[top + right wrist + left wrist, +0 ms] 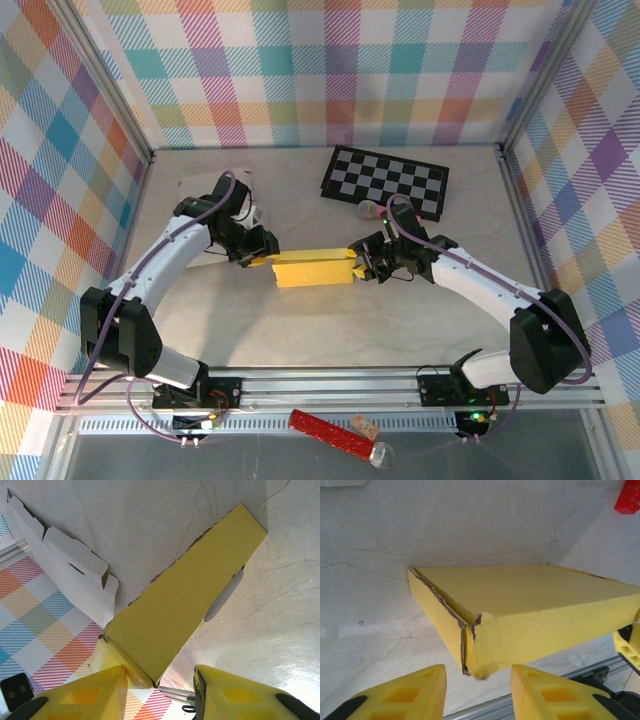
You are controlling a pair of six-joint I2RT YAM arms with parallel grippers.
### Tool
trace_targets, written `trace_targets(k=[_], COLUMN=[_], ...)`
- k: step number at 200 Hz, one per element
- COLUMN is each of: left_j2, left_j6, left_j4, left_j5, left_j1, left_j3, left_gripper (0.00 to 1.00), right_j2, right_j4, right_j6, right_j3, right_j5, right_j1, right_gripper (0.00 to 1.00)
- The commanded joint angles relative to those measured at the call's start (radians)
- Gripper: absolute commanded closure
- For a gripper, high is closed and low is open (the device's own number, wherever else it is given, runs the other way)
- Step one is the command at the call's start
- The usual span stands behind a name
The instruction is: Fold the paper box
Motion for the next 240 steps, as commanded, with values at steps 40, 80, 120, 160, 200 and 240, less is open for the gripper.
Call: trace_targets(k=[40, 80, 120, 160, 200, 240], left_j2=[-0.002, 0.000, 0.000, -0.010, -0.041, -0.090], left_j6=[0.027, 0.024, 0.029, 0.045, 0.036, 0.005], left_j4=[0.022, 0.047, 0.057, 0.055, 0.086, 0.157], left_j5=[-0.025, -0.007, -0.009, -0.019, 0.003, 0.071], left_j1=[0.023, 0.031, 0.031, 0.031, 0.031, 0.010], left_j3=[-0.024, -0.062, -0.093, -0.145, -0.190, -0.235], left_gripper=[0.66, 0.73, 0.81, 0.84, 0.85, 0.87], right_j2=[0.039, 0.037, 0.042, 0.049, 0.046, 0.019], right_j4=[-0.150, -0.152, -0.159, -0.210, -0.304, -0.421], right_j6=[-0.014, -0.016, -0.017, -0.020, -0.027, -0.199], right_j3=[-0.022, -0.023, -0.020, -0.017, -0.039, 0.063], right_j5=[0.030, 0.029, 0.029, 0.030, 0.048, 0.116], right_j1=[0.006, 0.006, 0.006, 0.006, 0.001, -0.007], right_gripper=[0.60, 0.61, 0.61, 0.60, 0.59, 0.63])
